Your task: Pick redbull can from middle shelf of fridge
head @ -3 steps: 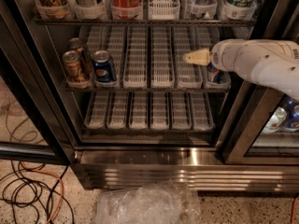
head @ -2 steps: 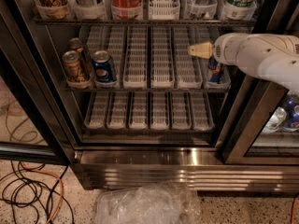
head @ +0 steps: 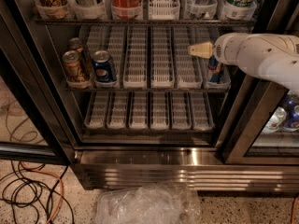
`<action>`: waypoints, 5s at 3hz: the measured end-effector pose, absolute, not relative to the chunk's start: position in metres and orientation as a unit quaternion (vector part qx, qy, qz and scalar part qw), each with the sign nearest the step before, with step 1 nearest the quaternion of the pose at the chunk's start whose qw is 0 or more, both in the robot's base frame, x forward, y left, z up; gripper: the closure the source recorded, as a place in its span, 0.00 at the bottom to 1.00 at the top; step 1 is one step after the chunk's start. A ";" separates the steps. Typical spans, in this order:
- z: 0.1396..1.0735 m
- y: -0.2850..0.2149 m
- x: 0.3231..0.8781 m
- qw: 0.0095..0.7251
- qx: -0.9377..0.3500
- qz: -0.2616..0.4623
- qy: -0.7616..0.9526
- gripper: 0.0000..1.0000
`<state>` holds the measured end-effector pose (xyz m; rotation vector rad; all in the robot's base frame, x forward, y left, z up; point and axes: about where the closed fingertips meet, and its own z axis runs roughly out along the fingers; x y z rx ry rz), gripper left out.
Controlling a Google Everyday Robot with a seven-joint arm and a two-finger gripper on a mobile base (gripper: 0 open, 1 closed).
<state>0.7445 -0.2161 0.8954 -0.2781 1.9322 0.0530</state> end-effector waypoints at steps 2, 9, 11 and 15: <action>0.890 -0.214 0.736 0.550 -0.134 0.016 0.824 0.00; 0.882 -0.223 0.721 0.548 -0.165 -0.024 0.819 1.00; 0.968 -0.200 0.688 0.629 -0.162 0.009 0.761 1.00; 0.945 -0.172 0.684 0.596 -0.172 0.069 0.781 1.00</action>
Offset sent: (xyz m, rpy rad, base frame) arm -0.0266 -0.0073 -0.0322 -0.1092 0.0743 0.0415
